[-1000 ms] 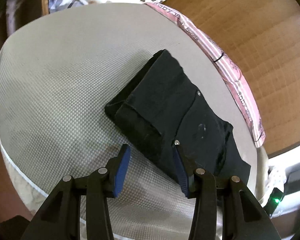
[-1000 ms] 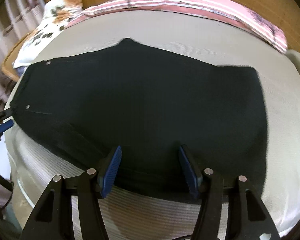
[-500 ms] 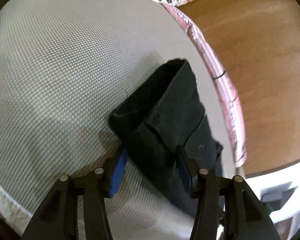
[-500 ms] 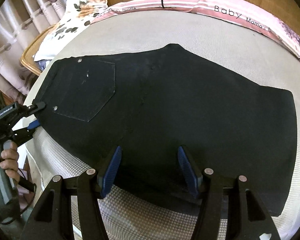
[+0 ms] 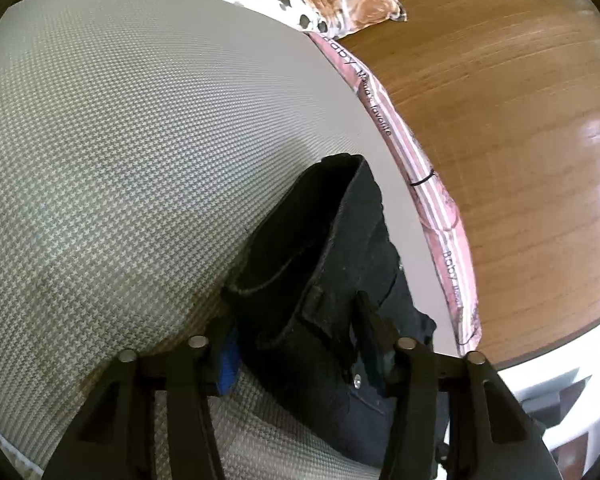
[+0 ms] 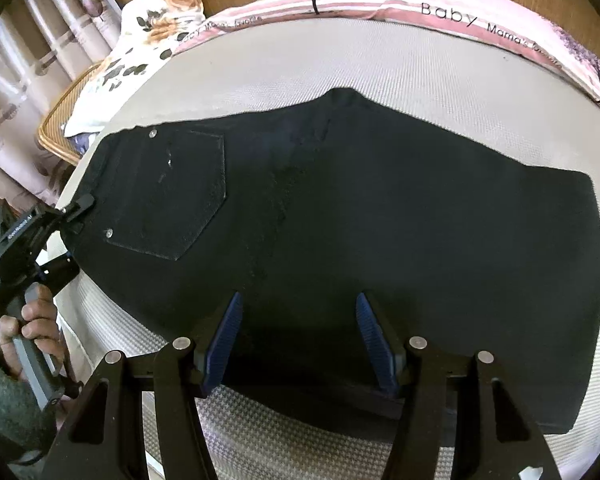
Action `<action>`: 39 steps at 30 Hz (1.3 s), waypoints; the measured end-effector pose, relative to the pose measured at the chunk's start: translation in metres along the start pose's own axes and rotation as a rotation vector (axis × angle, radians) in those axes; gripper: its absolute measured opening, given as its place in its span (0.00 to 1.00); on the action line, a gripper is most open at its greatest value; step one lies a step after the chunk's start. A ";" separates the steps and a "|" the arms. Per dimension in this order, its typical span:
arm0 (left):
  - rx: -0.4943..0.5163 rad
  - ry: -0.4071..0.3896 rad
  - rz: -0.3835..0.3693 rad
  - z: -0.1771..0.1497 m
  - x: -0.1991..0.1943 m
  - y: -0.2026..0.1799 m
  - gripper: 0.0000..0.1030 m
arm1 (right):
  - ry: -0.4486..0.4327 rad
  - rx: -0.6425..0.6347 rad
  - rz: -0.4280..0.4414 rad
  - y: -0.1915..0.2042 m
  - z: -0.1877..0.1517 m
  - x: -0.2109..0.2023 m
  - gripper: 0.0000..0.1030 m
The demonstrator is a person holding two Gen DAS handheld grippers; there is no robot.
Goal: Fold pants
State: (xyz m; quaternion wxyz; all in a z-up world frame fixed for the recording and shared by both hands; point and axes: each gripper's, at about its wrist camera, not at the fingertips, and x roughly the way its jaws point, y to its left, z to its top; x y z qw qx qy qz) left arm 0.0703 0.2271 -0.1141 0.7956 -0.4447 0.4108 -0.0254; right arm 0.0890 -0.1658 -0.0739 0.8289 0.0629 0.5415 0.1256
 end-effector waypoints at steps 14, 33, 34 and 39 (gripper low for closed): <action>0.277 -0.047 0.031 0.003 -0.022 -0.126 0.23 | -0.146 0.228 -0.039 -0.081 -0.013 -0.069 0.58; 0.849 0.353 -0.213 -0.170 0.094 -0.347 0.22 | -0.273 0.489 -0.090 -0.196 -0.051 -0.131 0.60; 0.869 0.385 -0.209 -0.183 0.104 -0.348 0.22 | -0.270 0.500 -0.090 -0.200 -0.053 -0.131 0.60; 0.989 0.501 -0.156 -0.236 0.143 -0.333 0.25 | -0.249 0.546 -0.074 -0.215 -0.057 -0.124 0.60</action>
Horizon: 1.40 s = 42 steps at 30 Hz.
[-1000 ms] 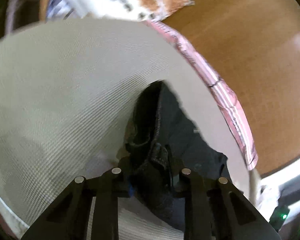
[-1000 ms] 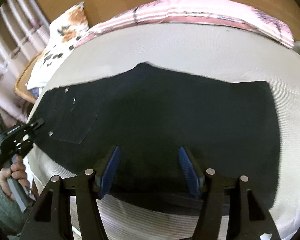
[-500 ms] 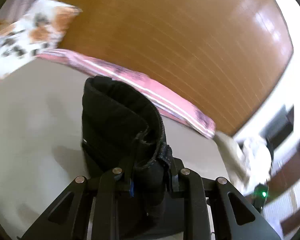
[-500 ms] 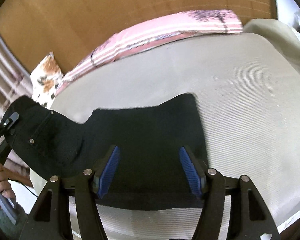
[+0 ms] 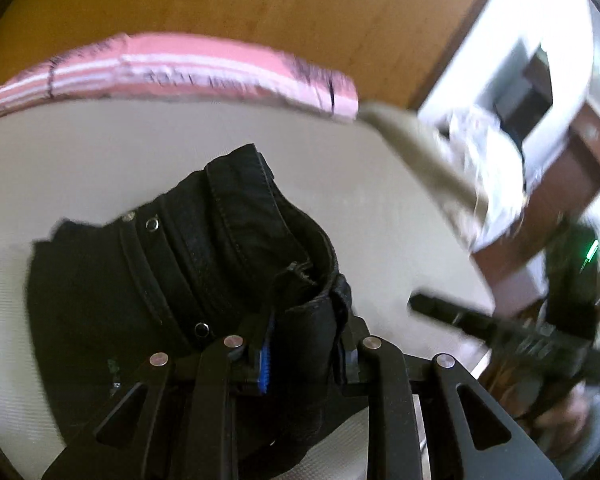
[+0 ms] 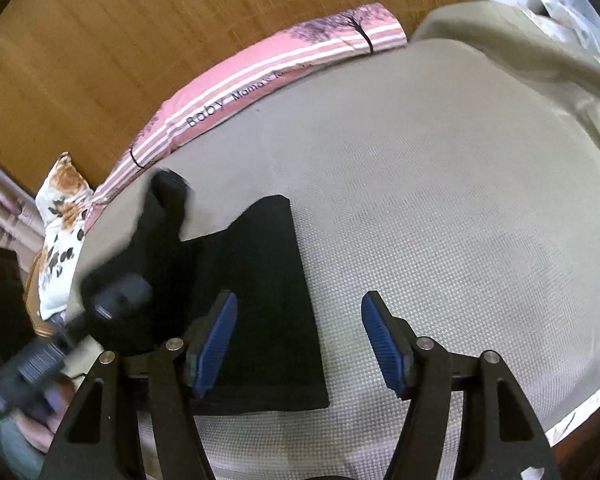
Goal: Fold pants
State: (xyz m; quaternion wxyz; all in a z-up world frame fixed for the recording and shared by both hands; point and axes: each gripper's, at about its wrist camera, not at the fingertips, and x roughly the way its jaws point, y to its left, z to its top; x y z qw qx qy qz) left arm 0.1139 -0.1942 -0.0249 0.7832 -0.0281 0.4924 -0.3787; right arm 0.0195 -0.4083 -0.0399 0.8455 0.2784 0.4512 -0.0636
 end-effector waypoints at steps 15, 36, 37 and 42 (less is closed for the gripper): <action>0.196 -0.075 0.005 -0.017 -0.062 -0.004 0.61 | 0.192 -0.048 0.320 0.017 0.012 0.067 0.63; -0.118 0.004 0.299 -0.050 -0.038 0.110 0.63 | 0.292 -0.036 0.552 0.011 0.030 0.138 0.35; -0.119 0.004 0.299 -0.051 -0.037 0.111 0.64 | 0.295 -0.029 0.552 0.011 0.031 0.139 0.34; -0.127 0.000 0.306 -0.051 -0.035 0.113 0.66 | 0.249 -0.009 0.499 0.024 0.030 0.123 0.13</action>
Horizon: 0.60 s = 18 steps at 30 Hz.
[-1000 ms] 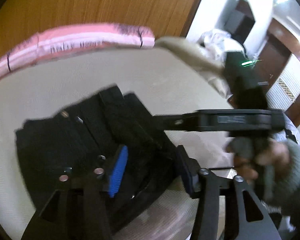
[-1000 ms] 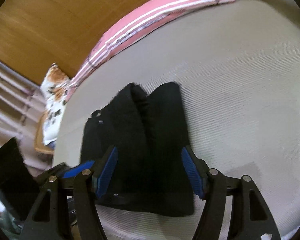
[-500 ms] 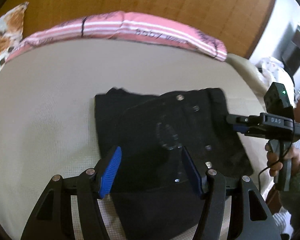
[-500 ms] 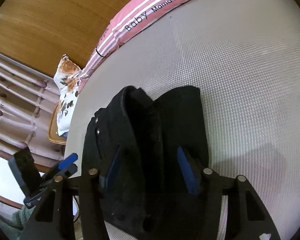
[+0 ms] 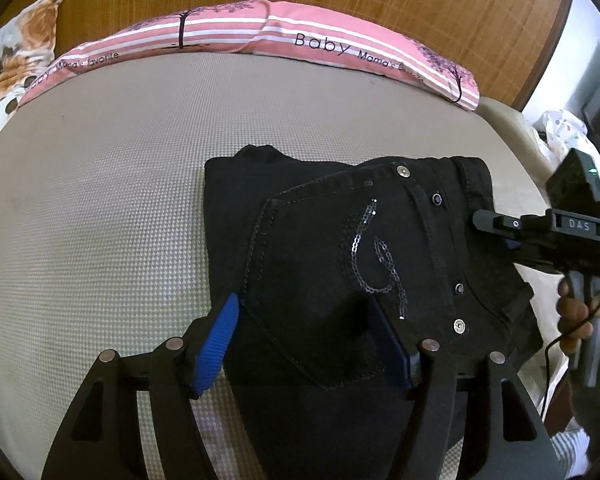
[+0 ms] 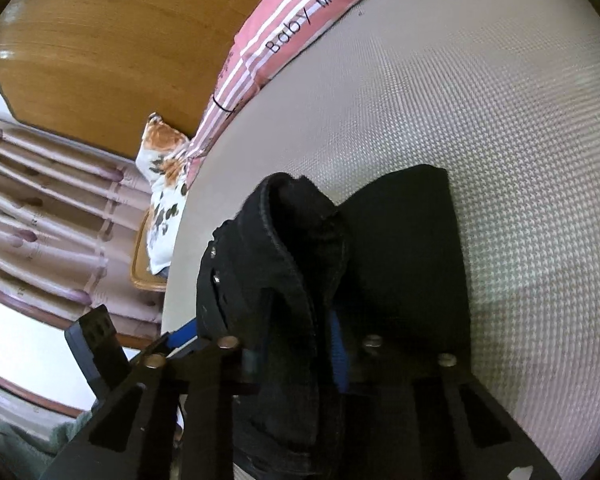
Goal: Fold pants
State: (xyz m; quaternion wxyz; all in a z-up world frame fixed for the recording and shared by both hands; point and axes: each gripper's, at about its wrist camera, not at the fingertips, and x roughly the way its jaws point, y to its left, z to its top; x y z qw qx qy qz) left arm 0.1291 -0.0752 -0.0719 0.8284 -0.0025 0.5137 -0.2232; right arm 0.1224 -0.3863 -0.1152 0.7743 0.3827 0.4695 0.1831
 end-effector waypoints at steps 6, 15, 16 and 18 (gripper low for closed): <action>-0.050 -0.048 -0.010 0.013 -0.015 0.002 0.66 | -0.092 -0.016 -0.032 0.039 -0.003 -0.030 0.10; 0.073 -0.073 -0.055 0.013 -0.023 -0.029 0.66 | -0.154 0.056 -0.176 0.006 -0.008 -0.048 0.10; 0.088 -0.056 -0.056 0.009 -0.019 -0.032 0.66 | -0.148 0.079 -0.198 -0.005 -0.011 -0.045 0.10; 0.115 -0.018 -0.068 0.004 -0.010 -0.035 0.66 | -0.153 0.114 -0.195 -0.017 -0.014 -0.043 0.11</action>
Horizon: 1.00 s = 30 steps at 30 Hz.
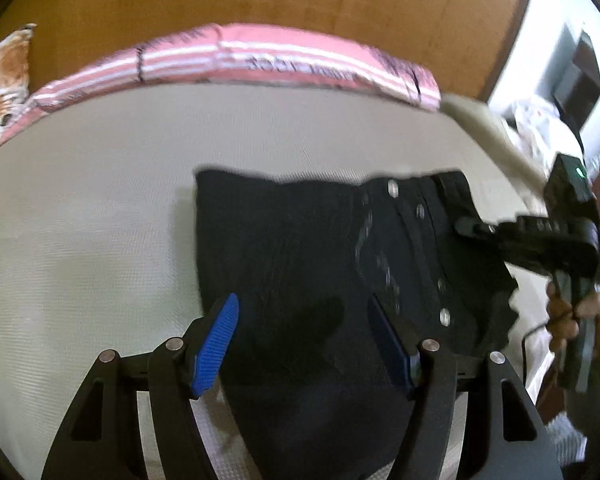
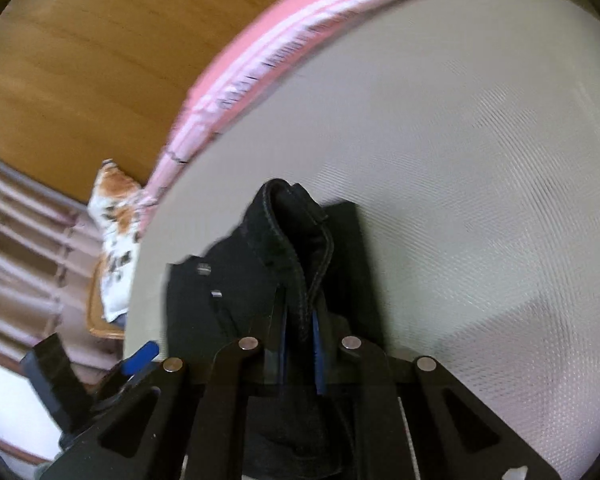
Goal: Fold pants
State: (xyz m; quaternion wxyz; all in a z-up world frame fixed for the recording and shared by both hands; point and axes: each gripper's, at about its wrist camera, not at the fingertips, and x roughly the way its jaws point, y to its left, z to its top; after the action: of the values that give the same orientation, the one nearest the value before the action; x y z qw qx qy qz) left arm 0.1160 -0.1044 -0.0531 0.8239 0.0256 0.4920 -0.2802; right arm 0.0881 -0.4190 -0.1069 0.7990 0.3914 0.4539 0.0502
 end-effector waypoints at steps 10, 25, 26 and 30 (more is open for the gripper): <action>0.085 0.073 0.054 -0.010 0.021 -0.006 0.66 | 0.003 -0.036 -0.037 0.014 -0.006 -0.037 0.34; 0.072 0.044 0.010 -0.021 -0.008 -0.012 0.66 | -0.021 -0.074 -0.013 0.023 -0.049 -0.069 0.10; 0.070 0.036 0.007 -0.020 -0.011 -0.011 0.66 | -0.031 -0.082 -0.013 0.025 -0.051 -0.074 0.09; 0.071 0.055 -0.005 -0.023 -0.013 -0.007 0.66 | -0.015 -0.099 -0.085 0.020 -0.067 -0.069 0.09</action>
State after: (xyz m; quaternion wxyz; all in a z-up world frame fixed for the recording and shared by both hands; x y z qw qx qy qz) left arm 0.0898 -0.0978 -0.0527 0.8078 0.0614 0.5044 -0.2988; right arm 0.0021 -0.3960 -0.0648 0.8221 0.3321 0.4610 0.0357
